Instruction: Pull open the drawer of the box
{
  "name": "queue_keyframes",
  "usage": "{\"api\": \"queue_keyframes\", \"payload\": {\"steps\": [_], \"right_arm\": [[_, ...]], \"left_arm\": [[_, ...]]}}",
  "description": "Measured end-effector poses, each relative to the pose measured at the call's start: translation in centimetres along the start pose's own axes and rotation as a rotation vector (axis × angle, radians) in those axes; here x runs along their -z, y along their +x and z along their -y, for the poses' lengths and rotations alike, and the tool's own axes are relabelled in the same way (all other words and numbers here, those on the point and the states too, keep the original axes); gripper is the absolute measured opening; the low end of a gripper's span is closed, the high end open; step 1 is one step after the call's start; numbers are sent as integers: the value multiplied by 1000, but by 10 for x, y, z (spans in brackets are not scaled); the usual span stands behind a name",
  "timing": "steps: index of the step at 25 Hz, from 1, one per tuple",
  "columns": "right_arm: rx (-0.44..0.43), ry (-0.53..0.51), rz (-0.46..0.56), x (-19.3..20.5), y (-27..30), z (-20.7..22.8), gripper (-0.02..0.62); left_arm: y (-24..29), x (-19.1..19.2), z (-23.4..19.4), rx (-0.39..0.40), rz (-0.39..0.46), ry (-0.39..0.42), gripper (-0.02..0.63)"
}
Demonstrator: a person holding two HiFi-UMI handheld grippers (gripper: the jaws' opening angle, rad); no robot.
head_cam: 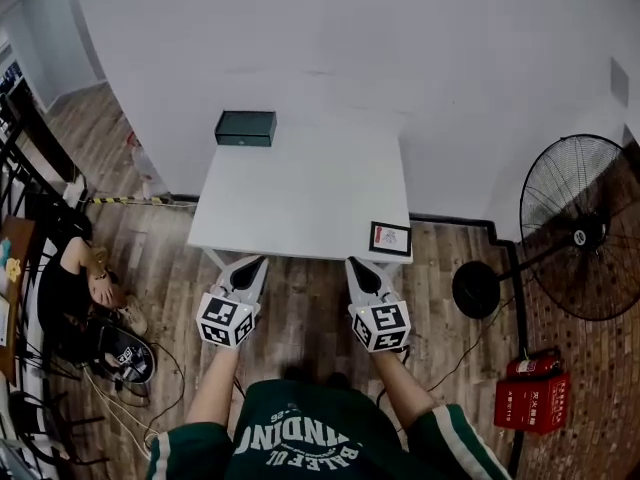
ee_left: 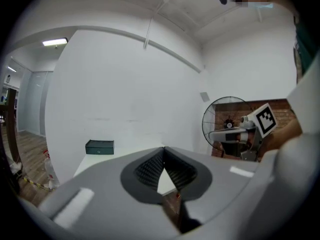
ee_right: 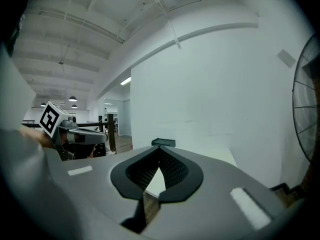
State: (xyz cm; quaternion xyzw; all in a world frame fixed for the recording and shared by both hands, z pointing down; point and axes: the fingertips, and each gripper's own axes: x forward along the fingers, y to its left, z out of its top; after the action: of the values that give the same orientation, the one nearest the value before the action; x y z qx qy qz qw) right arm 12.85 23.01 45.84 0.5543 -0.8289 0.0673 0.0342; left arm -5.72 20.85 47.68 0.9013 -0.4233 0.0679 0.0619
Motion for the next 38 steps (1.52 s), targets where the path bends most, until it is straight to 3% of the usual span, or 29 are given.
{"api": "queue_keyframes", "payload": {"steps": [18,27,38], "right_arm": [[29,21,-18,12,61,0,2],[-2,54,-41,12,159,46,2],[-75,29,-50,-30,300,122,2]], "left_arm": [[36,13,-71,18,-33,-21,52],[114,6,-127,-7,-60,-20,52],[243,-28,-202,-67,-67,-54,52]]}}
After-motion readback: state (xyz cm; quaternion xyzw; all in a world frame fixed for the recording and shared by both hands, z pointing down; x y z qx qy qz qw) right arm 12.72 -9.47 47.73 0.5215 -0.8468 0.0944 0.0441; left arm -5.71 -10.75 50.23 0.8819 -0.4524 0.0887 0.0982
